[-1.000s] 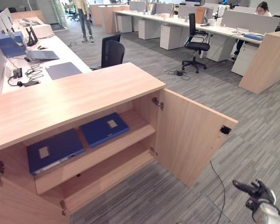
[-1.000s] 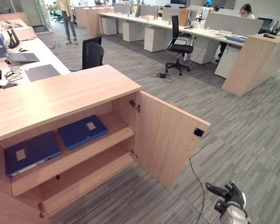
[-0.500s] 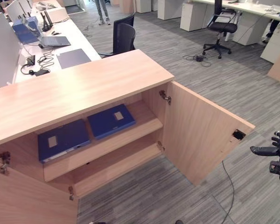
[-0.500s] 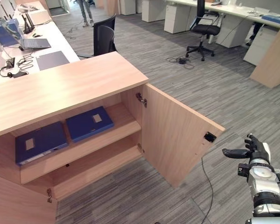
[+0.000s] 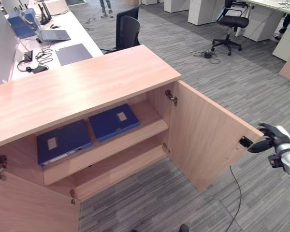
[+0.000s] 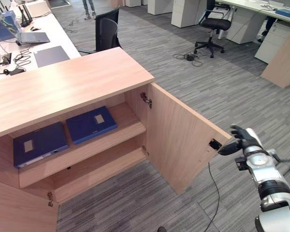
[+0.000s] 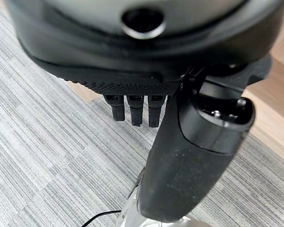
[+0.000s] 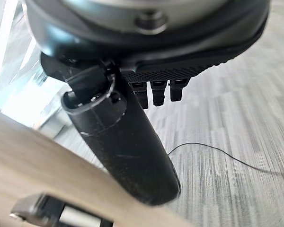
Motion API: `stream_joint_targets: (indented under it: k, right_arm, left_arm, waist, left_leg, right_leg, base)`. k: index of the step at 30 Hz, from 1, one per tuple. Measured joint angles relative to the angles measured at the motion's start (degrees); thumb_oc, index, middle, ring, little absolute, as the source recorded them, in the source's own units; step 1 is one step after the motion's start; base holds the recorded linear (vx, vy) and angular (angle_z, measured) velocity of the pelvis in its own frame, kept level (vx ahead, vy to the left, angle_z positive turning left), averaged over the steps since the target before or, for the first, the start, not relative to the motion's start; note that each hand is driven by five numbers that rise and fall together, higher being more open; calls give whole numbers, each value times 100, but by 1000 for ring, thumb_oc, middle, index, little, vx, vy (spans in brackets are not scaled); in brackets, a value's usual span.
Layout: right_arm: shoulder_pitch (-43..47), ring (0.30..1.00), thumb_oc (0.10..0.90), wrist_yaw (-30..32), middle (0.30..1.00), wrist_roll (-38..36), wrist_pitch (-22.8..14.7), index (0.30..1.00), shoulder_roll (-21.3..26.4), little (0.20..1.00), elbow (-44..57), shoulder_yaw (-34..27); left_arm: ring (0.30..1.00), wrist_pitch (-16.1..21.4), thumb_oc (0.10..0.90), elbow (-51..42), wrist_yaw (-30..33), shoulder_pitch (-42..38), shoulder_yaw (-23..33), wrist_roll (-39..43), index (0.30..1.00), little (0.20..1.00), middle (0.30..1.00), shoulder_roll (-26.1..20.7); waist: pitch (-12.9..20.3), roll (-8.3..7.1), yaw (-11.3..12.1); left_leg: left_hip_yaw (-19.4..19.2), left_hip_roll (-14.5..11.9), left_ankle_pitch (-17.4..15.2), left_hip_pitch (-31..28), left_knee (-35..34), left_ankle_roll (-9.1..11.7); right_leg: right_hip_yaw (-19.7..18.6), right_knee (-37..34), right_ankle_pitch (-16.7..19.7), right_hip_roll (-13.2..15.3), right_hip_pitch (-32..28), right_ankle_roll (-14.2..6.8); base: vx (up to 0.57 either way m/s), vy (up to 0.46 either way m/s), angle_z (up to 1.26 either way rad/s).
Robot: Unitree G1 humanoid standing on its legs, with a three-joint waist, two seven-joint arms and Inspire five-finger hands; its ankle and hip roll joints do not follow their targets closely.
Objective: Put the empty folder in the office cabinet
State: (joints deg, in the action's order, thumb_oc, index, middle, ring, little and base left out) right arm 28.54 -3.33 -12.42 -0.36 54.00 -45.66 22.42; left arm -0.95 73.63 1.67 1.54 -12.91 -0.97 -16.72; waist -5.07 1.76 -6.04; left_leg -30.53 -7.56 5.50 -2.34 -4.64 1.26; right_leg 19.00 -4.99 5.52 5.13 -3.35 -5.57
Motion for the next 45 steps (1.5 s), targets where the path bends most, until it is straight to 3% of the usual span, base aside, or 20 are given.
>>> stream_joint_targets:
  k: [8,11,14,16,17,18,22,25,29,31,33,35,36,37,38,39,40,41,43,45]
  right_arm:
    - [84,900,800,-623,900,2282,-295,900,935,900,3062,1379]
    - [190,900,800,-789,900,2644,-543,900,817,900,3466,1615]
    - [502,900,800,-1190,900,2799,-706,900,357,900,4147,2404]
    - [502,900,800,-1295,900,2795,-735,900,-750,900,4222,2554]
    - [498,900,800,-1319,900,2760,-771,900,-989,900,4220,2608]
    - [445,900,800,-1340,900,2634,-815,900,-1592,900,4022,2617]
    - [181,900,800,-1254,900,2571,-762,900,-2545,900,3288,2584]
    - [-146,900,800,-1008,900,2575,-741,900,-2915,900,2499,2398]
    - [-709,900,800,-824,900,2722,-502,900,-2744,900,2003,2066]
    - [-1568,900,800,-550,900,2810,-533,900,-2666,900,1648,1299]
    - [-2123,900,800,-469,900,2973,-177,900,-2430,900,669,1084]
    - [-2830,900,800,-420,900,3044,-256,900,-2229,900,498,637]
    - [-3163,900,800,-324,900,3009,-343,900,-2355,900,182,122]
    - [-3317,900,800,-214,900,2995,-162,900,-2558,900,-307,-101]
    - [-3310,900,800,-252,900,2988,-62,900,-2620,900,-612,57]
    - [-3325,900,800,-240,900,2896,-77,900,-2893,900,-1062,17]
    - [-3359,900,800,-215,900,2779,-64,900,-3100,900,-1397,-30]
    - [-3075,900,800,-59,900,2320,-108,900,-3776,900,-2803,-458]
    - [-2915,900,800,-97,900,1829,112,900,-4381,900,-3729,-915]
    - [-2980,900,800,46,900,1301,59,900,-4280,900,-3711,-1325]
  left_arm:
    - [900,107,800,-113,-102,58,351,-400,900,900,900,-8]
    - [900,107,800,-145,-74,34,357,-507,900,900,900,-66]
    - [900,118,800,-237,25,24,372,-519,900,900,900,-88]
    - [900,160,800,-312,54,26,414,-516,900,900,900,-90]
    - [900,190,800,-391,56,14,408,-506,900,900,900,-76]
    - [900,241,800,-489,86,57,413,-492,900,900,900,-56]
    - [900,255,800,-561,189,97,414,-487,900,900,900,-46]
    - [900,250,800,-467,183,199,415,-486,900,900,900,-11]
    - [900,230,800,-424,220,357,427,-374,900,900,900,-11]
    - [900,223,800,-347,228,412,613,-372,900,900,900,27]
    - [900,243,800,-336,257,414,627,-370,900,900,900,-8]
    - [900,270,800,-331,233,381,622,-371,900,900,900,-35]
    - [900,298,800,-332,238,314,511,-371,900,900,900,-36]
    - [900,306,800,-299,250,226,402,-366,900,900,900,-58]
    - [900,343,800,-316,238,166,371,-365,900,900,900,-116]
    - [900,342,800,-312,238,66,272,-360,900,900,900,-98]
    - [900,344,800,-299,213,-7,141,-353,900,900,900,-56]
    - [900,350,800,-75,143,-278,-191,-237,900,900,900,40]
    - [900,387,800,-115,39,-396,-252,-123,900,900,900,218]
    - [900,222,800,173,12,-249,-74,97,900,900,900,343]
  waist:
    - [-19,-29,3]
    - [-13,-135,61]
    - [-2,-304,174]
    - [-5,-362,254]
    - [-5,-361,361]
    - [0,-375,647]
    - [-6,-481,1063]
    - [-42,-495,1100]
    - [-170,-438,1120]
    - [-261,-388,1070]
    - [-362,-240,1080]
    - [-391,-224,1008]
    - [-410,-164,838]
    - [-413,-93,598]
    - [-425,-140,616]
    - [-437,-235,584]
    - [-436,-237,536]
    - [-383,-271,461]
    - [-308,-319,579]
    - [-218,-114,555]
  left_leg:
    - [-27,-17,4,-33,-3,12]
    - [-10,-26,10,-42,-2,20]
    - [30,-24,19,-28,0,30]
    - [177,-14,41,69,-2,31]
    - [212,0,48,117,0,23]
    - [321,54,55,165,0,9]
    - [711,282,60,381,3,-140]
    - [902,471,-18,427,0,-270]
    - [1058,722,-117,411,-1,-390]
    - [1152,891,-229,313,-28,-580]
    - [1242,1041,-328,124,-28,-780]
    - [1402,1221,-320,73,-24,-1000]
    - [1771,1291,-242,9,-2,-1057]
    - [2076,1242,-248,30,-25,-1004]
    - [2112,1254,-235,144,-26,-973]
    - [2250,1305,-186,233,-7,-906]
    - [2393,1332,-161,261,-2,-849]
    - [2763,1398,-169,311,-22,-618]
    - [2751,1506,-173,329,1,-617]
    - [2663,1450,-217,240,5,-637]
  right_leg:
    - [-33,2,45,-9,-12,57]
    - [-12,3,50,-20,-37,64]
    - [44,6,61,-17,-53,75]
    - [177,6,58,-5,-34,73]
    - [198,6,58,0,0,73]
    - [318,9,41,43,-17,54]
    - [699,242,-63,290,48,-13]
    - [846,527,-193,524,79,-81]
    - [811,814,-308,864,125,-211]
    - [805,1111,-305,1093,75,-238]
    - [661,2129,-315,1461,348,-274]
    - [393,3002,-186,1787,650,-447]
    - [117,3577,-332,1836,857,-422]
    - [-448,3509,-862,1374,1012,-437]
    - [-932,3209,-1128,891,1364,-388]
    - [-1149,2776,-1285,320,1706,-228]
    - [-1226,2626,-1333,8,1768,-132]
    - [-1254,2383,-1455,-370,1690,103]
    - [-810,2081,-1393,-417,1554,471]
    - [-641,1956,-1380,-304,1391,426]
  base:
    - [0,36,-2]
    - [-1,13,1]
    - [-20,35,8]
    - [-24,52,26]
    - [-15,62,46]
    - [-86,90,48]
    - [-44,140,55]
    - [0,164,41]
    - [41,158,30]
    - [112,191,26]
    - [23,222,30]
    - [-39,82,56]
    - [12,-51,144]
    - [6,-78,134]
    - [5,-134,99]
    - [-12,-228,55]
    - [3,-256,126]
    - [19,-264,144]
    - [74,-235,97]
    - [95,-326,-16]
